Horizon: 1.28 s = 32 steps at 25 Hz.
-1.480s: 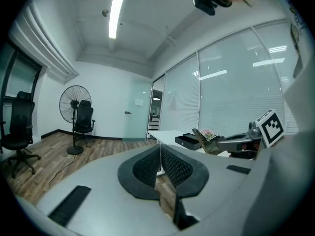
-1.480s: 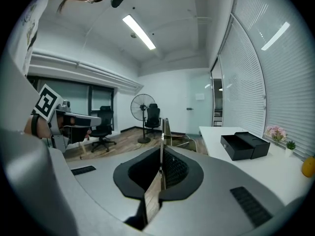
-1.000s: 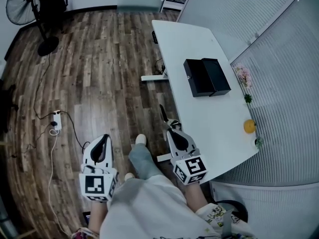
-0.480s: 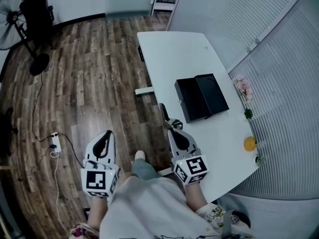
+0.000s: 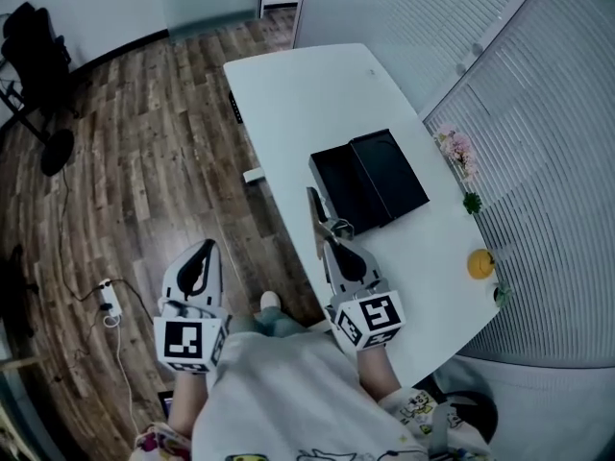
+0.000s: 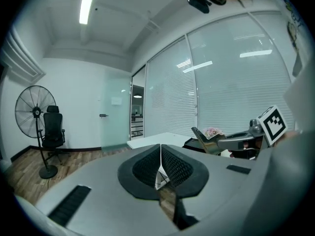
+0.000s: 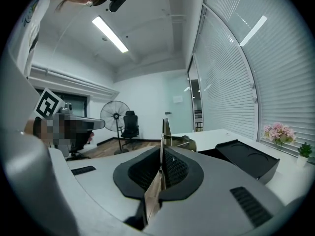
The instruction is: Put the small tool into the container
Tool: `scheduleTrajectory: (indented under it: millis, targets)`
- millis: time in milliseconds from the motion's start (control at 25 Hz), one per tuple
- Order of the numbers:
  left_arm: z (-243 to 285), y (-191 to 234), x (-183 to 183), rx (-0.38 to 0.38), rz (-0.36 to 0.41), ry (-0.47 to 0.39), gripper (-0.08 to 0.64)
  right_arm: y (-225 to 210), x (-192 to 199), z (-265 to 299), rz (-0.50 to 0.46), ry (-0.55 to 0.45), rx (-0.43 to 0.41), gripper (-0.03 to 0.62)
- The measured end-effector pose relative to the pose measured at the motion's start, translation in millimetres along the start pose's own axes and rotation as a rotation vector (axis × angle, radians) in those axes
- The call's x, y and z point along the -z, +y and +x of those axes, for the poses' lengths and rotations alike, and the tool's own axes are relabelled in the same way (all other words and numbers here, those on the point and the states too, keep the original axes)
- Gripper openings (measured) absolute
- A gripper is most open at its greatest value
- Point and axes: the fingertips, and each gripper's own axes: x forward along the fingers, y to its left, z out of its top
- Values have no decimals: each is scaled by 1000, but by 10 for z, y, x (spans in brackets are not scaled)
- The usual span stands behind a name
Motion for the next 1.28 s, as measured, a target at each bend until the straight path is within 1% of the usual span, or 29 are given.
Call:
scheduleTrajectory:
  millis: [120, 280, 520, 840, 1080, 1280]
  targets:
    - [154, -86, 5, 36, 15, 9, 6, -144, 32, -26, 16, -2, 34, 2]
    - [381, -164, -28, 83, 33, 1, 6, -318, 33, -23, 36, -12, 79, 2]
    - [825, -291, -135, 190, 45, -2, 6, -566, 21, 28, 62, -23, 168, 2]
    - [1703, -341, -323, 412, 71, 2, 6, -932, -32, 342, 93, -16, 359, 2]
    - [2444, -368, -417, 601, 102, 21, 6, -1237, -79, 627, 122, 1, 537, 2]
    - [2950, -516, -461, 768, 126, 34, 6, -1495, -95, 706, 151, 6, 700, 2]
